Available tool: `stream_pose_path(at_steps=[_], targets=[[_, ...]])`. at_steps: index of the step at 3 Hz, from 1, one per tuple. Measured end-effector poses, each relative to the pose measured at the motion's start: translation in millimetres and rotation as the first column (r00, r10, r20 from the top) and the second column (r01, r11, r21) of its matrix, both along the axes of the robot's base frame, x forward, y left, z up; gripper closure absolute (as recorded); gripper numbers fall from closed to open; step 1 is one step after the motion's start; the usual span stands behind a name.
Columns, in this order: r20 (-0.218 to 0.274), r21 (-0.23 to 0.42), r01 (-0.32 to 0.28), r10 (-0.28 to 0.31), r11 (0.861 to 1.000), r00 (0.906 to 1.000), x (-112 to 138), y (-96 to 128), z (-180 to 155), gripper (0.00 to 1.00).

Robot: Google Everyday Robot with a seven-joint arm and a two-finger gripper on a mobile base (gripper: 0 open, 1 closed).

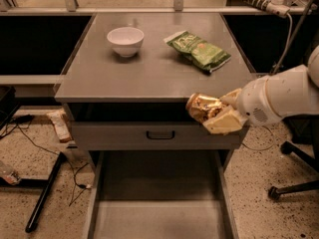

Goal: Place orange can into middle drawer

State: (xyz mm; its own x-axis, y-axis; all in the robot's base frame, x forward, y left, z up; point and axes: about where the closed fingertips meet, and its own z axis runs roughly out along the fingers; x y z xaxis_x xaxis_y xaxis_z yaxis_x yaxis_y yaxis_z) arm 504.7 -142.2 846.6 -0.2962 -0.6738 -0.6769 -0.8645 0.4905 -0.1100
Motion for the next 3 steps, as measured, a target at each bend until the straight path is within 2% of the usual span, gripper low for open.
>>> stream_pose_path(at_steps=[2, 3], targets=[[0.009, -0.02, -0.015, 0.015, 1.0, 0.9998, 1.2, 2.5, -1.3, 1.0], [-0.025, -0.024, -0.065, 0.064, 0.998, 0.9976, 8.8, 26.1, -47.7, 1.0]])
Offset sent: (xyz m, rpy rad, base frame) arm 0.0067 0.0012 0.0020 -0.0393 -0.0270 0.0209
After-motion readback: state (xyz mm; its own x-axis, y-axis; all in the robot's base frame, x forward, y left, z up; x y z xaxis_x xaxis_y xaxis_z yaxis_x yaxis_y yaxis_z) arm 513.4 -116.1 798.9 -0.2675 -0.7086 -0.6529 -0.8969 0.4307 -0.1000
